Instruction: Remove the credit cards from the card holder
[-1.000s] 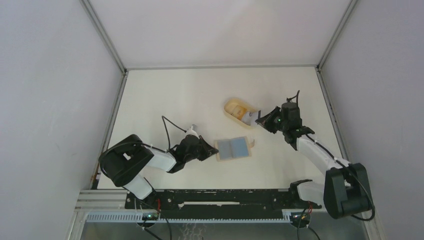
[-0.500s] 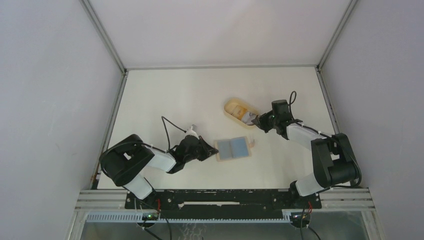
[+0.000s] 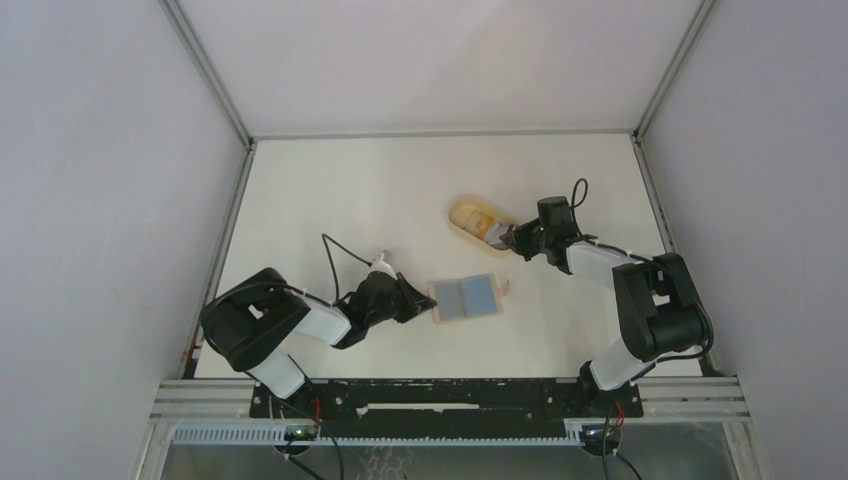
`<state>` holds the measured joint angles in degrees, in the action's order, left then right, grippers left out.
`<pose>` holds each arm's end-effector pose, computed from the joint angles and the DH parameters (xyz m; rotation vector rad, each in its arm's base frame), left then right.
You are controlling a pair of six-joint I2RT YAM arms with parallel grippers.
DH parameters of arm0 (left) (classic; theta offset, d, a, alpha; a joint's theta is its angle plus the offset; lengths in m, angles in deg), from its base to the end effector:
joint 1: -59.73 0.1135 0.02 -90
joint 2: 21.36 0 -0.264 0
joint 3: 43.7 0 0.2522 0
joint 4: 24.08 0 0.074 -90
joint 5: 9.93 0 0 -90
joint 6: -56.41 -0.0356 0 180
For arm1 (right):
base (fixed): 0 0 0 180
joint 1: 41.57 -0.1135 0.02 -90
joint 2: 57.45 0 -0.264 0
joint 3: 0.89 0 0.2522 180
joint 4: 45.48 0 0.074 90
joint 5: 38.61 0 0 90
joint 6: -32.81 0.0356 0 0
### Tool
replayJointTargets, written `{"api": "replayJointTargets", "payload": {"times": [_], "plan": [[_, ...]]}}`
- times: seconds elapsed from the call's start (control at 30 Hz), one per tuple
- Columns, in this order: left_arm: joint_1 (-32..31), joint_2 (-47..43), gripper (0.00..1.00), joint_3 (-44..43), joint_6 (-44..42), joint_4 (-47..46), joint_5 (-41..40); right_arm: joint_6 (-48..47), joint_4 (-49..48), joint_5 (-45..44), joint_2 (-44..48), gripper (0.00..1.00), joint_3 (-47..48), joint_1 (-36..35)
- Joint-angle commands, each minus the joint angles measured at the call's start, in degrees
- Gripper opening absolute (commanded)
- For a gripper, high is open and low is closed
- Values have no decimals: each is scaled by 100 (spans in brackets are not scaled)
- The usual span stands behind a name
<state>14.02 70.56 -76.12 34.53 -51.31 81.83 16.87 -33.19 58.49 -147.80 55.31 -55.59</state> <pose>0.1734 -0.1794 0.1015 -0.4430 2.3399 -1.1198 0.2955 0.0783 0.1567 1.2234 2.2439 0.8236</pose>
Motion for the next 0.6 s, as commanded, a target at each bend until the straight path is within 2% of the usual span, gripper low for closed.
{"api": "replayJointTargets", "payload": {"times": [0.0, 0.23, 0.4, 0.5, 0.57], "plan": [[27, 137, 0, 220, -141, 584, -23, -92, -173, -196, -81, 10, 253, -31], [44, 141, 0, 227, -147, 575, -17, -200, -122, -176, -165, 19, 335, -13], [72, 138, 0, 241, -148, 575, -5, -320, 307, -410, 99, 30, 336, 11], [74, 183, 0, 189, -175, 582, 32, -364, 517, -528, 286, 40, 340, 34], [88, 171, 0, 195, -188, 584, 16, -360, 673, -585, 397, 56, 355, 56]]}}
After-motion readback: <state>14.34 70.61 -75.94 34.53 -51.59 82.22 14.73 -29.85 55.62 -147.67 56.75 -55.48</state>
